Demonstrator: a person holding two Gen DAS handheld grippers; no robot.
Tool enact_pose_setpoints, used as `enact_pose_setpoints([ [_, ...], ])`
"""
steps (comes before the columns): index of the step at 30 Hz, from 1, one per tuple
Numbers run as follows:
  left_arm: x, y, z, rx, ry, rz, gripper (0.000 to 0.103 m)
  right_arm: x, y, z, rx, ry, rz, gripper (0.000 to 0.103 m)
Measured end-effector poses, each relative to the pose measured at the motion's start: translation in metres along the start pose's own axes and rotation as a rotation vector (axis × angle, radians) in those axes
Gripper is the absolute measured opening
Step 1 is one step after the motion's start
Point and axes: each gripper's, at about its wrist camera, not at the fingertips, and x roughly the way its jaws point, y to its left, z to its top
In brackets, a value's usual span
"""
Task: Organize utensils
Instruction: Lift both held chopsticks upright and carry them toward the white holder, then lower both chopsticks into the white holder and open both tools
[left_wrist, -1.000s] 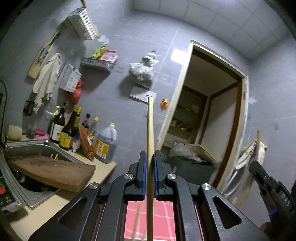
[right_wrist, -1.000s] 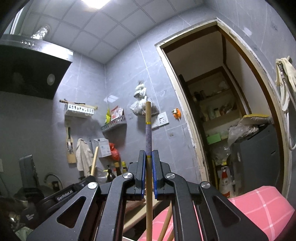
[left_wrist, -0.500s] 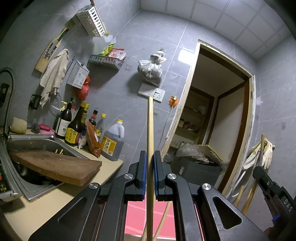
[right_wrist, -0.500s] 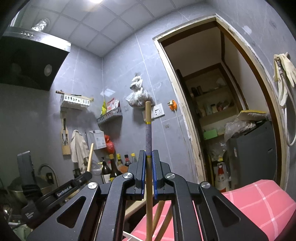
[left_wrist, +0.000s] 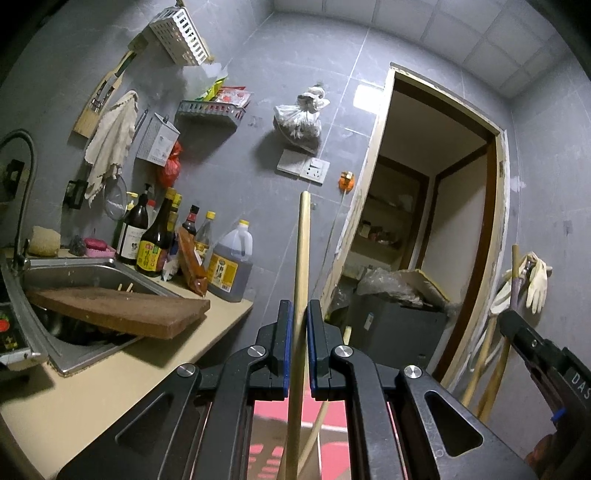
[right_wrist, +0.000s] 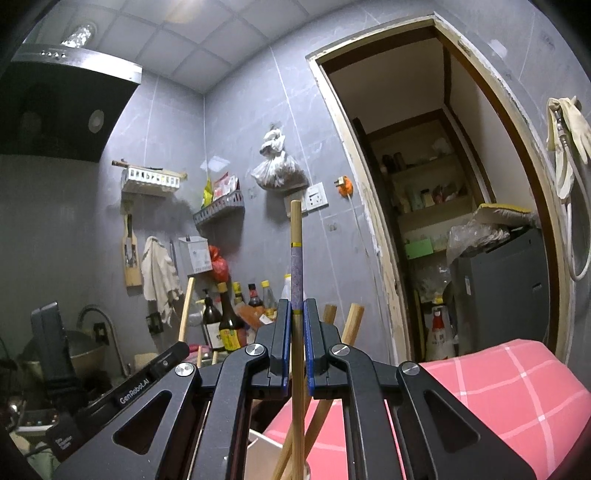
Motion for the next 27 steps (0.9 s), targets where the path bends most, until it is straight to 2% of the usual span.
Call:
enact_pose_setpoints([
  [20,-0.005,-0.009,-0.026,0.047,0.168,-0.016,0.006,-0.007,0.0,-0.018,0.015,0.119,-0.026,0.006],
  [24,-0.008,-0.011,-0.025,0.044,0.184,-0.025,0.008,-0.01,0.0,-0.017,0.003,0.121,-0.037,0.012],
  [27,-0.012,-0.013,-0.022,0.04,0.188,-0.033,0.011,-0.015,0.0,-0.014,-0.004,0.109,-0.038,0.022],
])
